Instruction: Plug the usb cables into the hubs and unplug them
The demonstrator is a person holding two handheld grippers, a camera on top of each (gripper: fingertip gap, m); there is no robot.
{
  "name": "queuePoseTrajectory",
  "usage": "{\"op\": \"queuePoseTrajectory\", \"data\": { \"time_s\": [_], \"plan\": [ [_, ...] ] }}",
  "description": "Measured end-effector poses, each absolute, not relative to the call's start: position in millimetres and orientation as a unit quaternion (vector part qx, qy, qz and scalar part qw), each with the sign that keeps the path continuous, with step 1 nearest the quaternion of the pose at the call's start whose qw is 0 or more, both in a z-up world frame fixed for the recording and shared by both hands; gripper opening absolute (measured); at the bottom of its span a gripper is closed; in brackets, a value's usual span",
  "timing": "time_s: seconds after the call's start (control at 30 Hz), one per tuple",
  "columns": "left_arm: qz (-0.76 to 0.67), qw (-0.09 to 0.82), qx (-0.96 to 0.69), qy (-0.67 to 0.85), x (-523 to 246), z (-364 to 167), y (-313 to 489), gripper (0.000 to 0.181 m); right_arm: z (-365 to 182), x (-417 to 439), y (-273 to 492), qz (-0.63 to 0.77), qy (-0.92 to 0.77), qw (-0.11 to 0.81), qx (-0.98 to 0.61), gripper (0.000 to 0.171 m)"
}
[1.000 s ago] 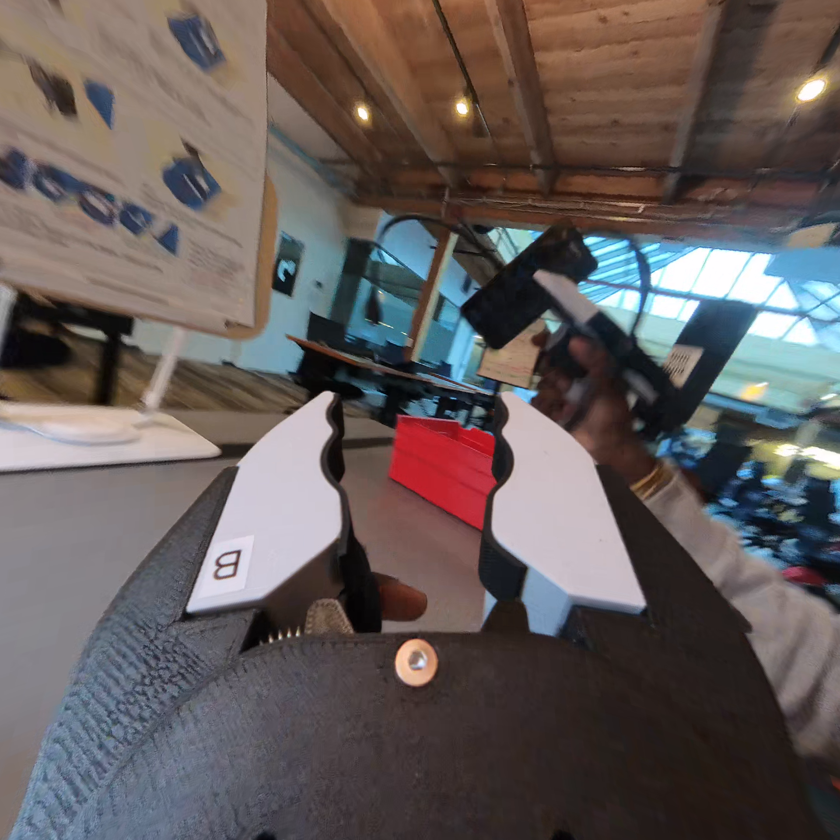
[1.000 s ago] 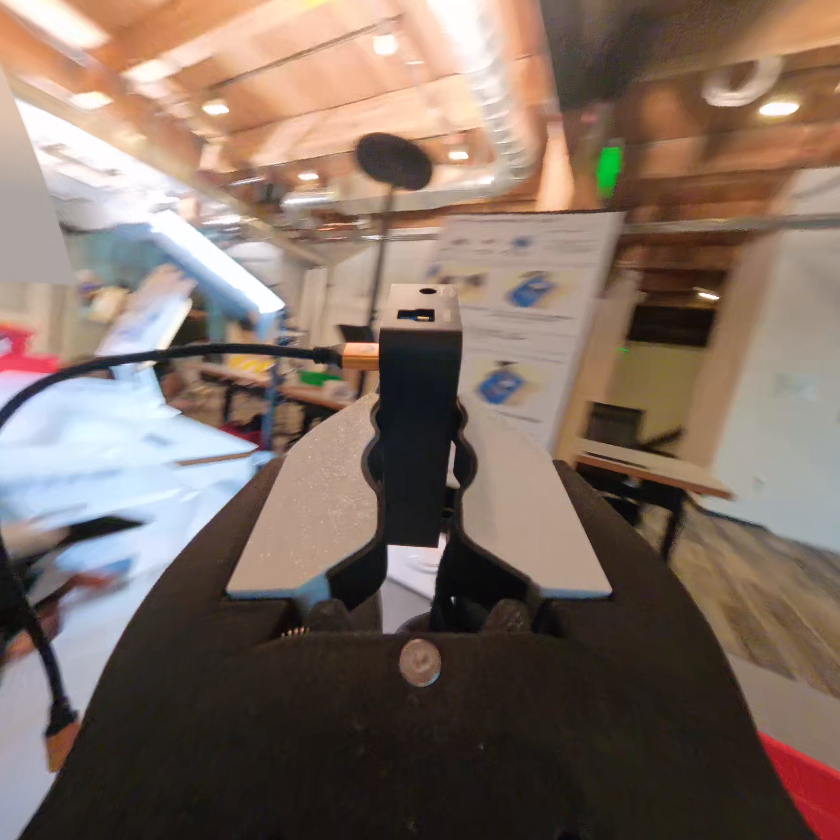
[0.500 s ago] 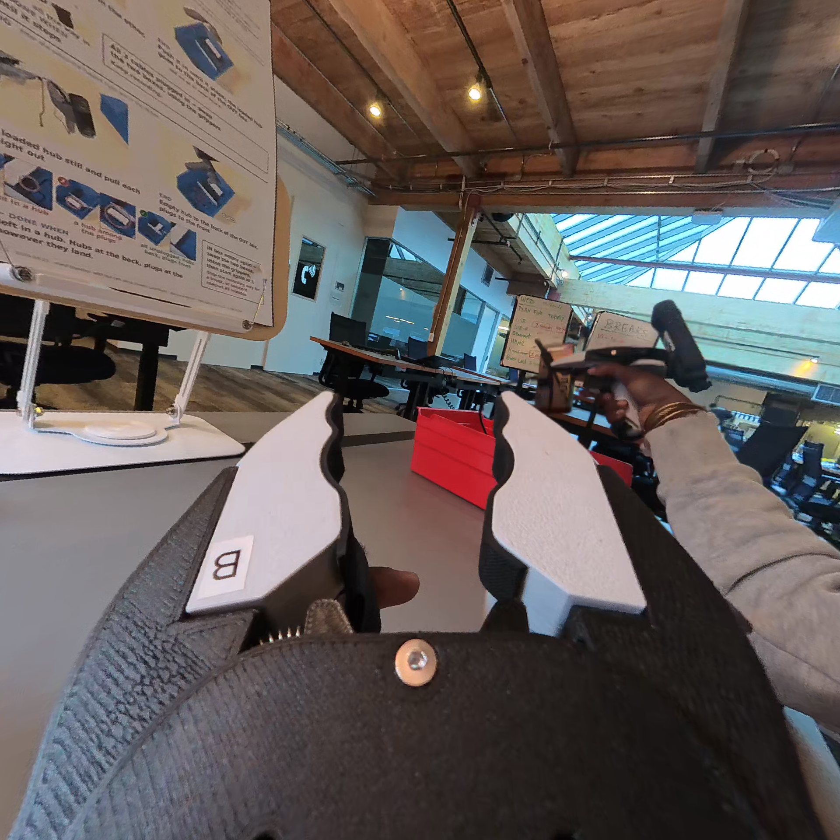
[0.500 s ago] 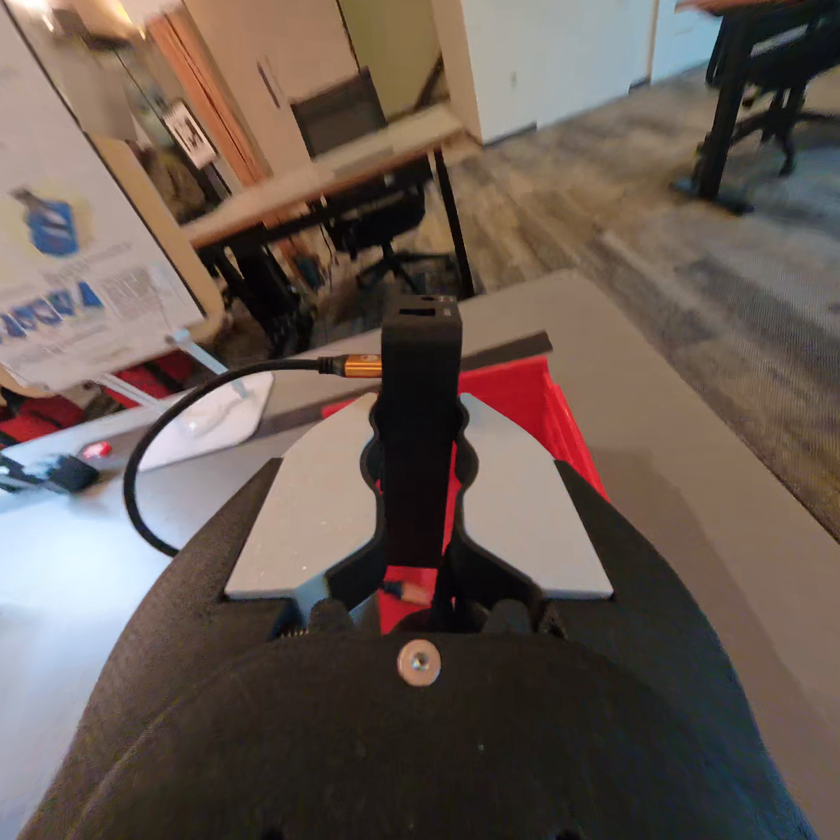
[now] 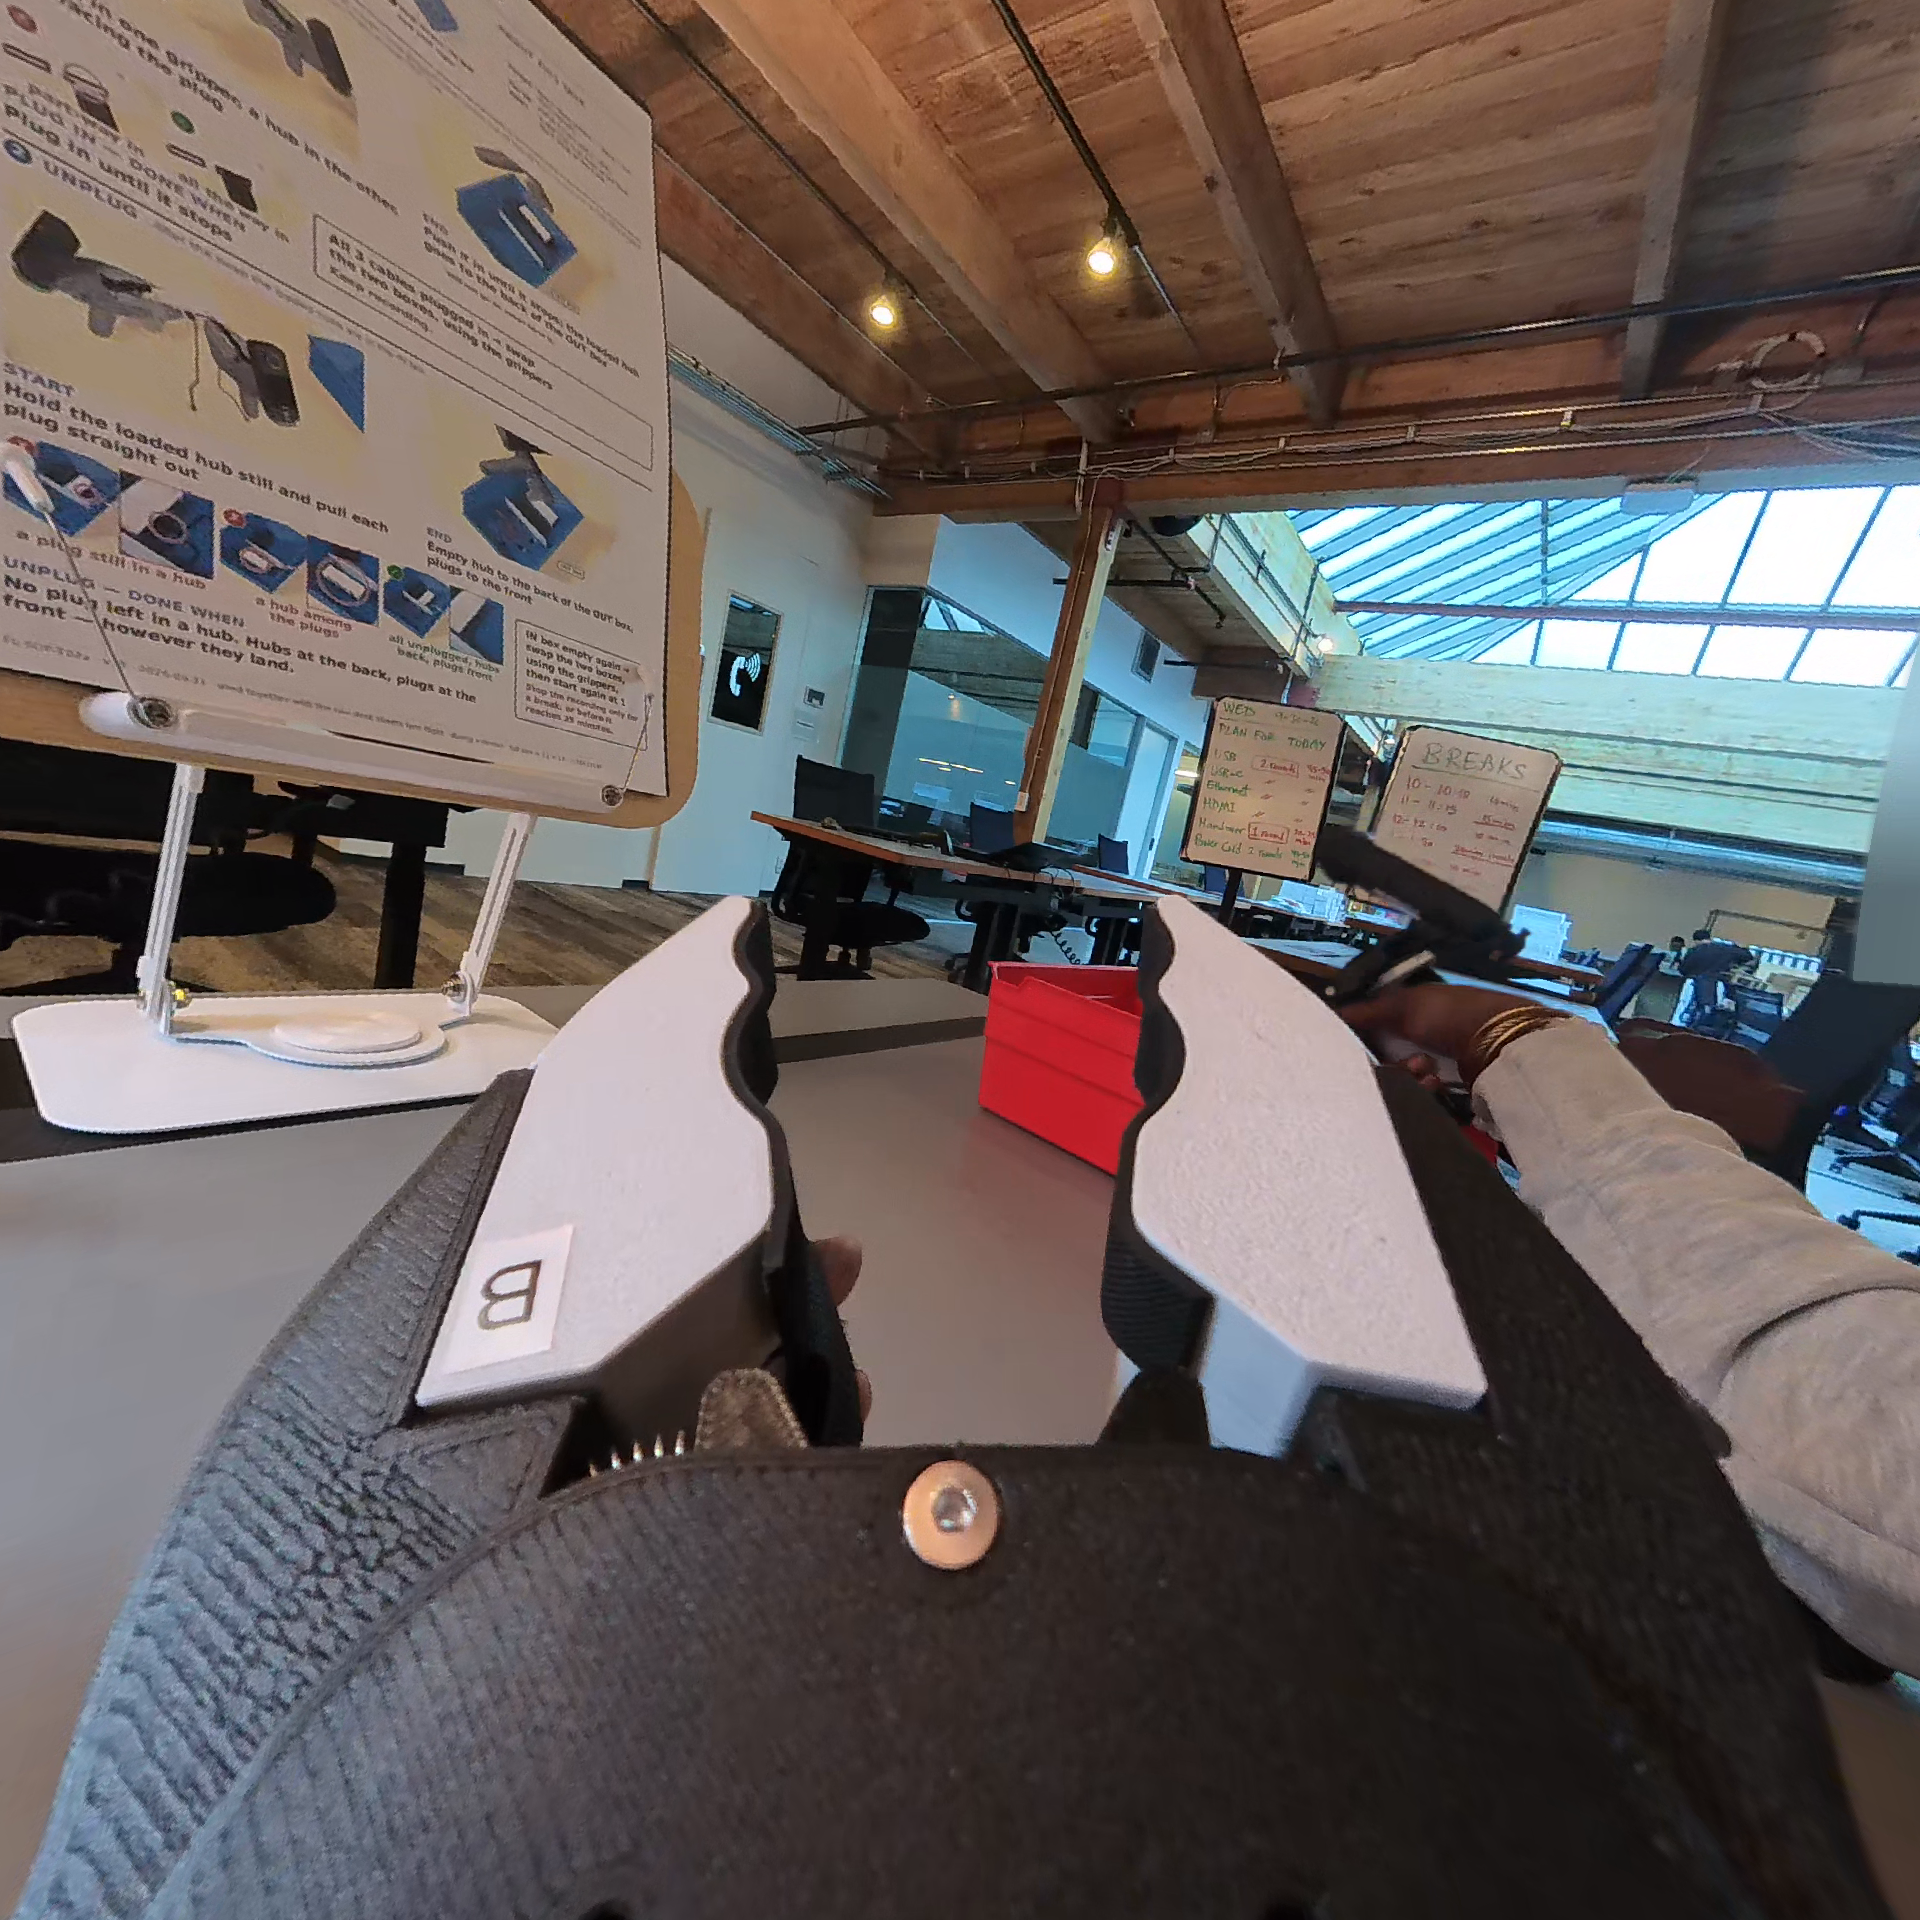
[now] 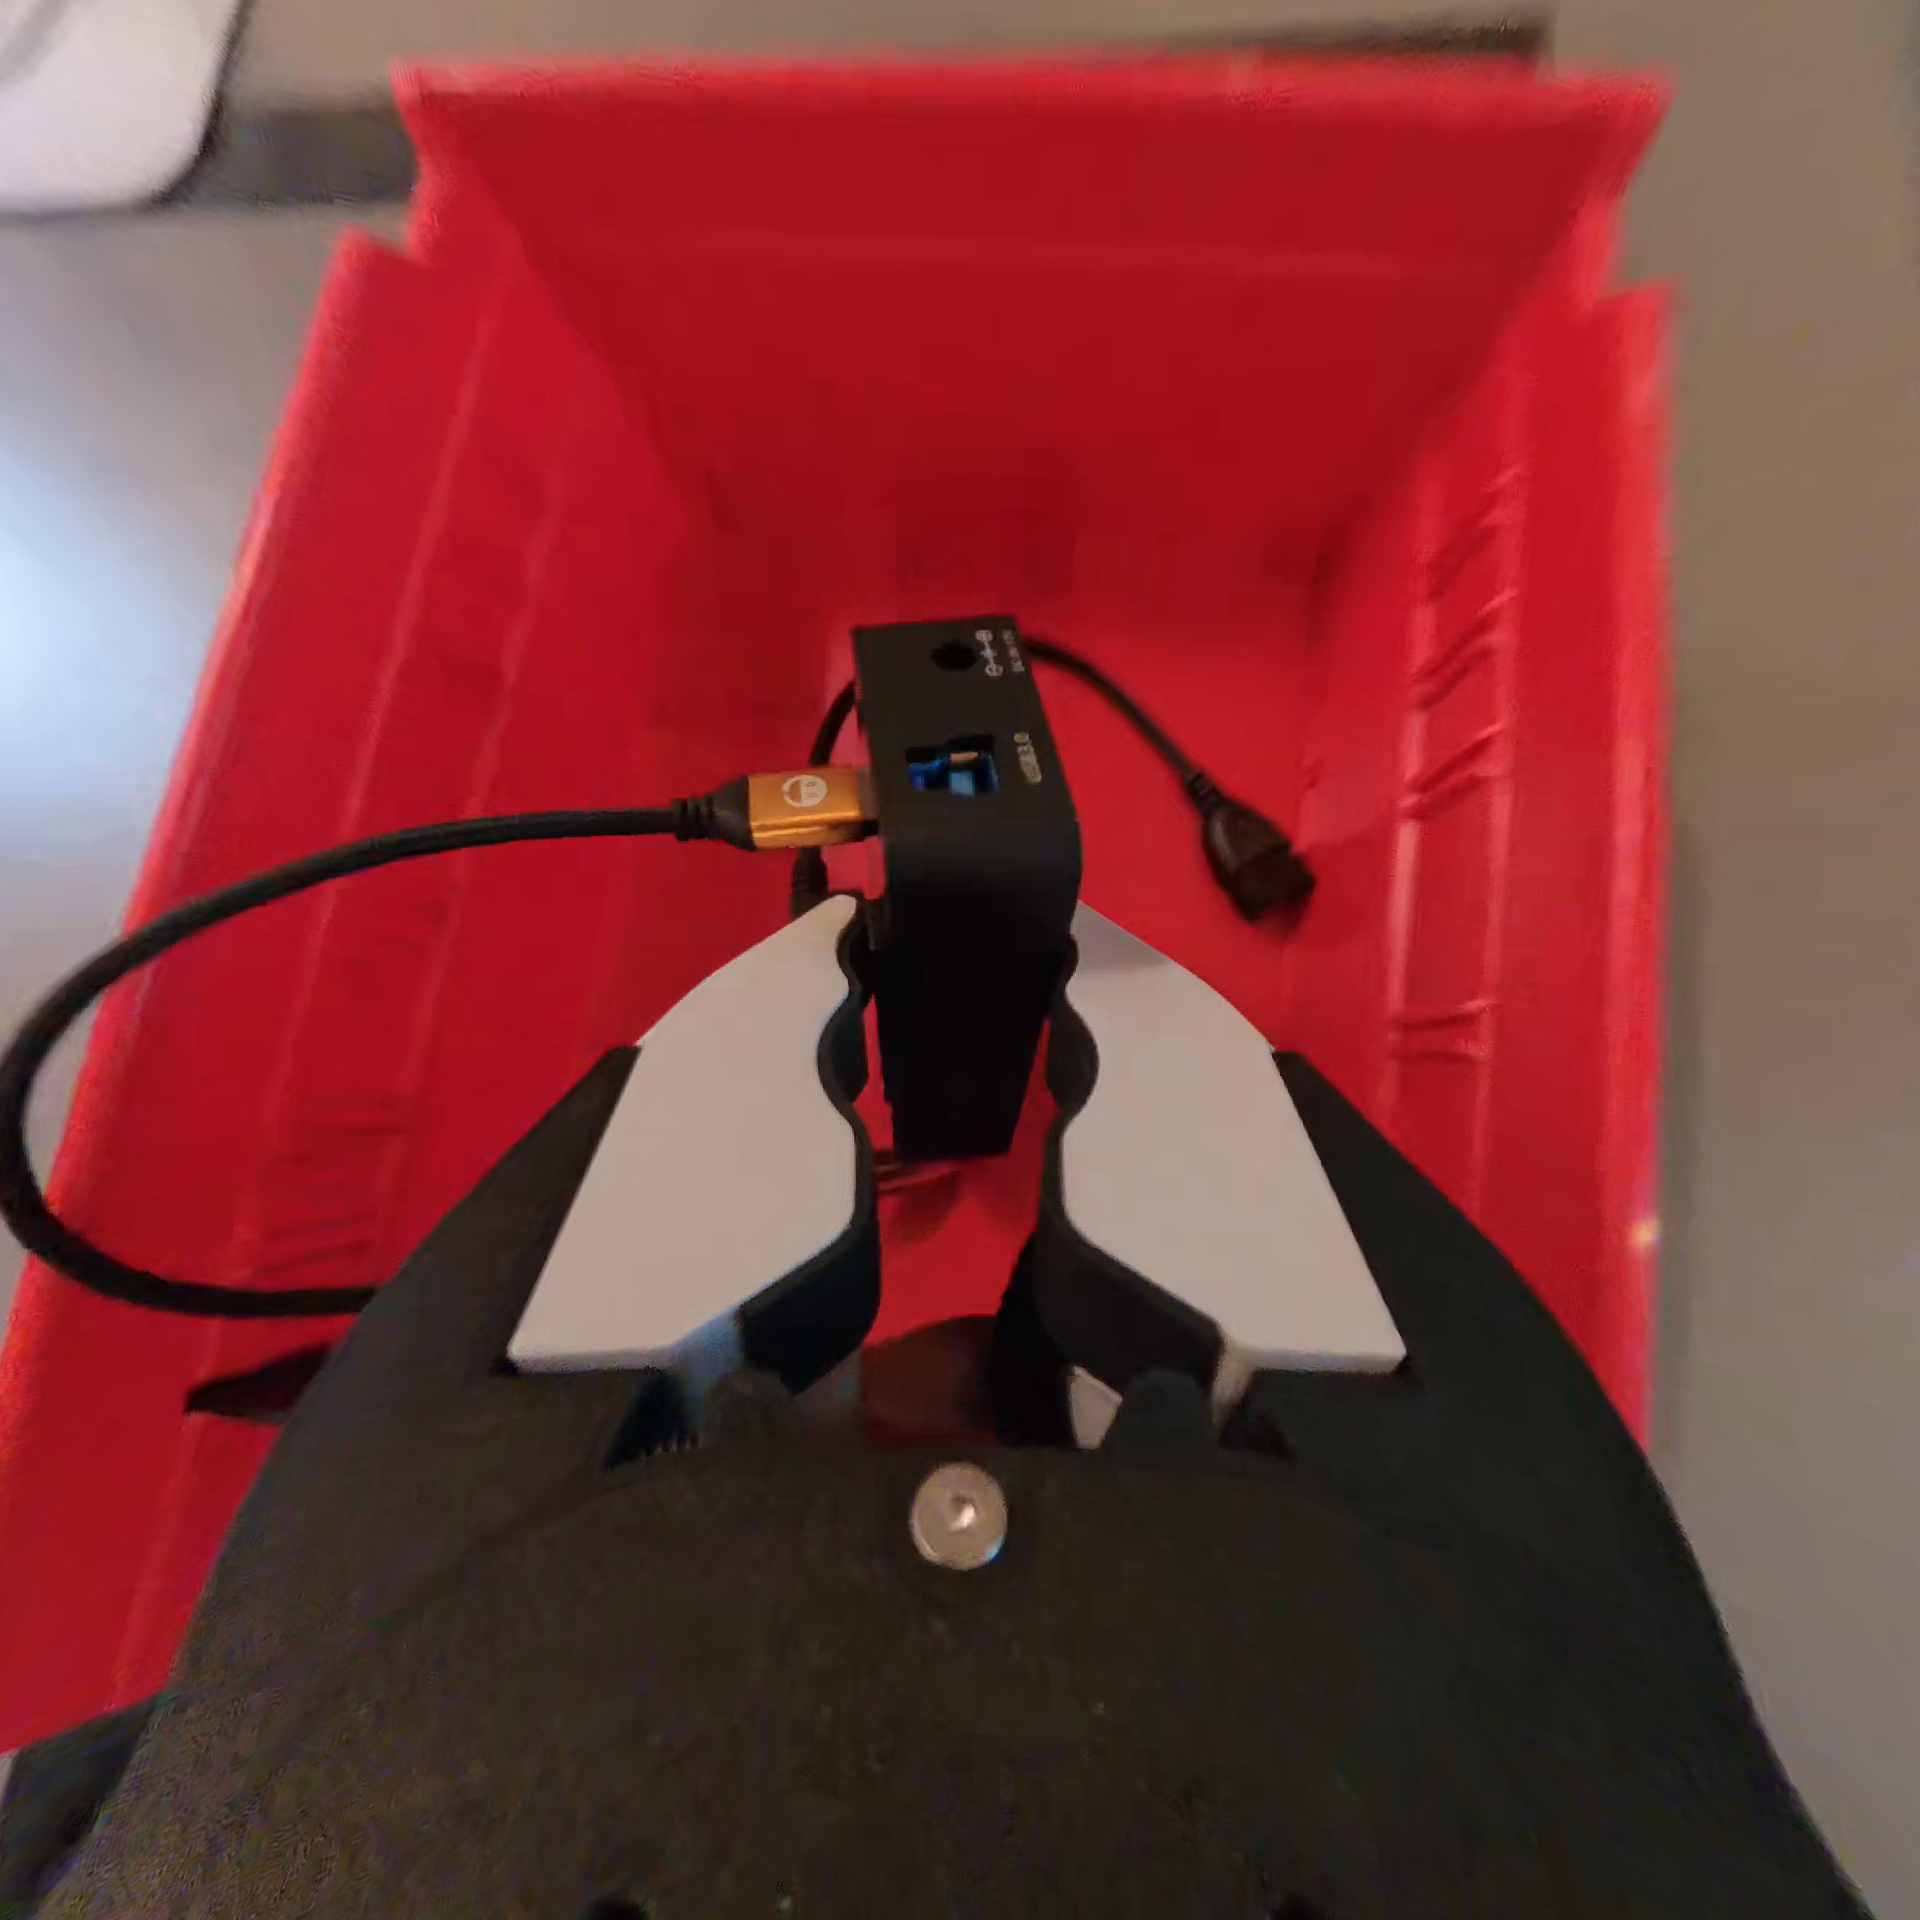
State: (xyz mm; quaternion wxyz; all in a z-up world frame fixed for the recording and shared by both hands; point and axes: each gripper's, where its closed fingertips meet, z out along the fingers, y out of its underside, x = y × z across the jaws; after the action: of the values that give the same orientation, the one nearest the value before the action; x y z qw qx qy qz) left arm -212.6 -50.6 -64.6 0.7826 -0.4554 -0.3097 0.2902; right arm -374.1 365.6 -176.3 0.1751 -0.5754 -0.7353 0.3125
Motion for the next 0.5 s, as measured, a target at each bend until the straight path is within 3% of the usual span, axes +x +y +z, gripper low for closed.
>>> {"op": "queuePoseTrajectory", "data": {
  "time_s": [0.13,0.2,0.33,0.43,0.5],
  "plan": [
    [0.288,0.782,-0.458,-0.31,-212.7,-65.7,-49.2,0.068,-176.5,-371.3,362.7,0.304,-0.735,0.156,-0.586,0.032],
    [0.292,0.78,-0.459,-0.308,-212.6,-65.3,-49.3,0.07,-159.6,-373.1,364.0,0.331,-0.717,0.174,-0.588,0.044],
    [0.308,0.773,-0.466,-0.301,-211.7,-64.1,-48.6,0.074,-89.5,-379.3,372.3,0.421,-0.657,0.296,-0.551,0.064],
    [0.322,0.764,-0.48,-0.285,-209.4,-64.1,-43.8,0.075,-0.9,-370.2,365.9,0.556,-0.548,0.425,-0.458,0.091],
    [0.335,0.757,-0.491,-0.27,-206.9,-62.9,-40.1,0.076,44.4,-346.0,337.2,0.633,-0.518,0.45,-0.358,0.12]
  ]
}}
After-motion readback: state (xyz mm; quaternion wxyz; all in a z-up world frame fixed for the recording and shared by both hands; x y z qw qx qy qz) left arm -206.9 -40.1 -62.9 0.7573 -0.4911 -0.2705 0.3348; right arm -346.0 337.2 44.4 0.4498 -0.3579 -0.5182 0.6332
